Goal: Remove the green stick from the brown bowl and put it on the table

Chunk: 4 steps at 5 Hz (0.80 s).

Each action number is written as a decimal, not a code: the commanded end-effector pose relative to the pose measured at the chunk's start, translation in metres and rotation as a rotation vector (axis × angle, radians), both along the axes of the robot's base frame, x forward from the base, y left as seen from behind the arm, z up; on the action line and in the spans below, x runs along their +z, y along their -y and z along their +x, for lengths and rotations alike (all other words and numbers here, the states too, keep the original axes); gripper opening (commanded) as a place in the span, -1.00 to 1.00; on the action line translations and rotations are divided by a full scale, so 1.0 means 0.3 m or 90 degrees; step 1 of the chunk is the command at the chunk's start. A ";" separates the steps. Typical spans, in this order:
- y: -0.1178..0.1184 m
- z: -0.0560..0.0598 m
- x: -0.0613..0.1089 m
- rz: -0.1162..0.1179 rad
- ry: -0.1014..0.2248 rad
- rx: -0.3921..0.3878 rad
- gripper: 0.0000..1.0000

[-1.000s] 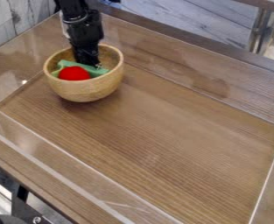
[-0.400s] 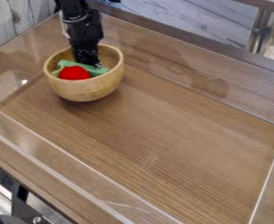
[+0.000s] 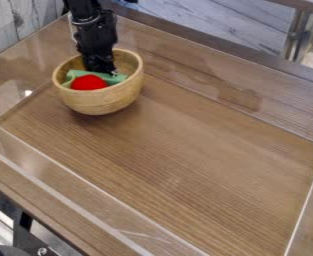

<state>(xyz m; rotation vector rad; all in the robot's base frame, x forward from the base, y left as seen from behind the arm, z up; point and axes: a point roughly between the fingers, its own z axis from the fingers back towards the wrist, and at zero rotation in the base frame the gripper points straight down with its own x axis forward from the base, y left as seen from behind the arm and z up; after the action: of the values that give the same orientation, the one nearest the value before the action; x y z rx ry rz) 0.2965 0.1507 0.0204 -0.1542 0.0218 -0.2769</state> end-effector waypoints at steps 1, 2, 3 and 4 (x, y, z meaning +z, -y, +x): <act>0.052 -0.065 -0.033 -0.026 -0.052 0.022 -1.00; 0.081 -0.071 -0.033 -0.032 -0.067 0.045 -1.00; 0.100 -0.064 0.057 -0.037 -0.044 0.055 -1.00; 0.113 -0.055 0.113 -0.039 -0.035 0.059 -1.00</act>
<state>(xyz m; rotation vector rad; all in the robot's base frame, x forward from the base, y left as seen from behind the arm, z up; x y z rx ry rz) 0.2726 0.1150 0.0372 -0.2527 0.1121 -0.1718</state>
